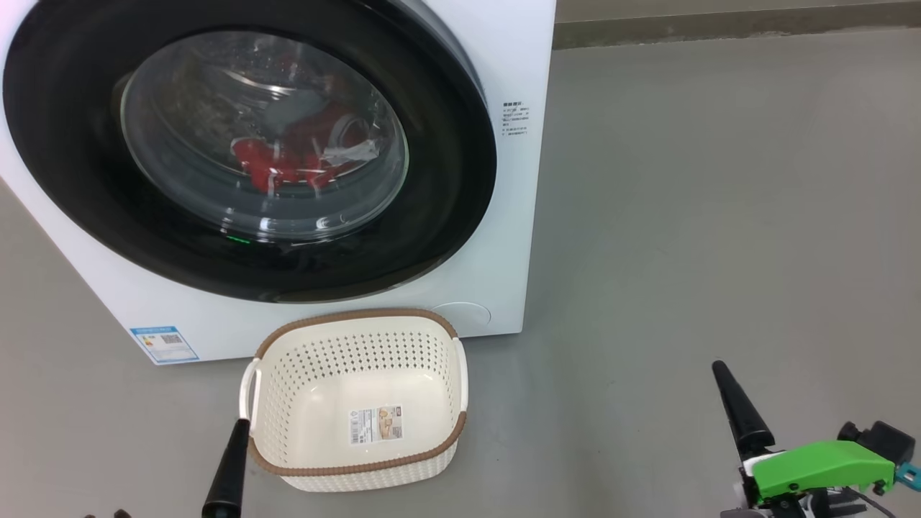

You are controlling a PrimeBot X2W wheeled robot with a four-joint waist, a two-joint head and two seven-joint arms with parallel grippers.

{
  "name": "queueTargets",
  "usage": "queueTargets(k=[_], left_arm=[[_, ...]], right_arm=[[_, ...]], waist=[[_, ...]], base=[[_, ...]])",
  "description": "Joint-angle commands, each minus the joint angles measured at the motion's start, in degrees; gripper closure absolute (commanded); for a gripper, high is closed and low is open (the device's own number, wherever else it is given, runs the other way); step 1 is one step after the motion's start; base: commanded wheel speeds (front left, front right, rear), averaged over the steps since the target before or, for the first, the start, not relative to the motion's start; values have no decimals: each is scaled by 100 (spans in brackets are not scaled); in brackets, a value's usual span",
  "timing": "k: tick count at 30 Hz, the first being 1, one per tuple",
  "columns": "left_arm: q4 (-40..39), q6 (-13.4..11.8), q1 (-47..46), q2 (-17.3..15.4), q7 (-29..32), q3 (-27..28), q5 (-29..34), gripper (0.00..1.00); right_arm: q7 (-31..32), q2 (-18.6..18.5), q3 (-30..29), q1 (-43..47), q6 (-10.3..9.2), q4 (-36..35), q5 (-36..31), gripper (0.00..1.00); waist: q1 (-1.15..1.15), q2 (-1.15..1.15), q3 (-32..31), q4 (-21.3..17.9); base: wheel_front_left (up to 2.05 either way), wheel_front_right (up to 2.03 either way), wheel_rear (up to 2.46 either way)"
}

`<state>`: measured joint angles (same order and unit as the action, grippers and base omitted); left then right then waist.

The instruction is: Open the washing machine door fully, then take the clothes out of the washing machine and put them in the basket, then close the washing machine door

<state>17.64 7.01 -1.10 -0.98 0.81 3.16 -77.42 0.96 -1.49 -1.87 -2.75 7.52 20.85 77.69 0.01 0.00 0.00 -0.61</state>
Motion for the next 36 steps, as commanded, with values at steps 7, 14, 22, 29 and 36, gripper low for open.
queueTargets(k=[7,14,22,29,36], left_arm=[[-325,18,-206,-78,-152,87,719,0],[-410,21,-204,-79,-270,86,1417,0],[-448,23,-198,-86,-404,52,2165,0],[-492,26,-174,-93,-522,74,2714,0],[-555,28,-171,-99,-623,99,3141,0]], right_arm=[[-161,-66,203,-381,-1,-223,-701,0],[-279,-94,374,-460,-1,-198,-1377,0],[-414,-111,500,-523,-1,-150,-2135,0],[-533,-97,529,-553,-2,-116,-2637,0],[-634,-87,549,-589,-2,-212,-3066,0]], waist=[[-1,0,-7,-14],[-1,0,-27,-26],[-1,0,-61,-34],[-1,0,-88,-53],[-1,0,-86,-78]], base=[[0,0,0],[0,0,0],[0,0,0],[0,0,0],[0,0,0]])
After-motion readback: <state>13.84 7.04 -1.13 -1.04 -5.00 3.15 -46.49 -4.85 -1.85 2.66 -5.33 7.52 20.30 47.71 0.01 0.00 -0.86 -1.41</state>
